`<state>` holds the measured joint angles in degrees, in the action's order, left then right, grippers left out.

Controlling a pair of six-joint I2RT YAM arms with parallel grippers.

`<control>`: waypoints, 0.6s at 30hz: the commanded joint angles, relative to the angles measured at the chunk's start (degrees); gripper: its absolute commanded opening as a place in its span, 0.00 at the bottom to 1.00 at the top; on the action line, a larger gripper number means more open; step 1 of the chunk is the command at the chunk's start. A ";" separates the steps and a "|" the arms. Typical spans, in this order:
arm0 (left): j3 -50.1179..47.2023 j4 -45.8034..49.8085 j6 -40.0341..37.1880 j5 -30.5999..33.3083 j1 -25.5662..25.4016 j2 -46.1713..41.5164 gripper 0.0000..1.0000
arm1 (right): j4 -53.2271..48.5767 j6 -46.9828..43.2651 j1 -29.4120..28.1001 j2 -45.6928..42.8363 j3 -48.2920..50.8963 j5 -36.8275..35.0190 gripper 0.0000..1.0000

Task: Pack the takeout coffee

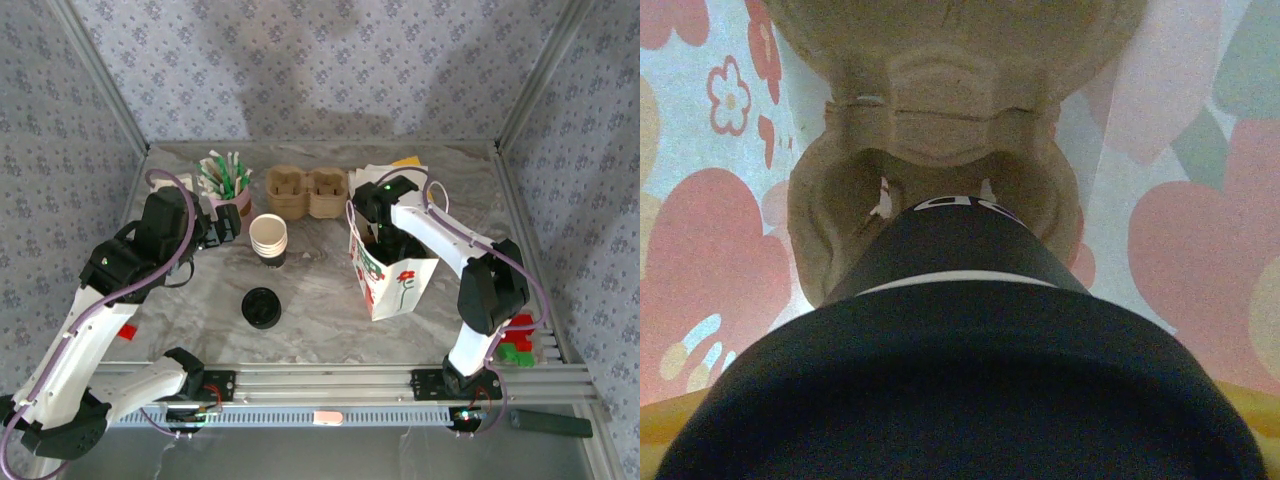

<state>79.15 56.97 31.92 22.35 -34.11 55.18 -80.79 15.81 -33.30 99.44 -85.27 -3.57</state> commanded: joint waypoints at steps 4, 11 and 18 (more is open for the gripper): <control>1.97 0.58 -0.90 0.28 0.44 -0.24 1.00 | -0.51 -0.52 -0.20 0.27 1.32 0.50 0.89; 2.05 0.43 -0.90 0.17 0.39 0.00 1.00 | -0.42 -0.61 -0.15 0.14 1.47 0.54 0.89; 1.97 0.42 -0.90 0.16 0.44 0.19 1.00 | -0.16 -0.72 -0.06 0.14 1.60 0.67 0.89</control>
<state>79.24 56.97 31.92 22.33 -34.11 55.24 -80.05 15.62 -33.30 99.44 -84.44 -3.49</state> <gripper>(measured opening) 0.995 0.893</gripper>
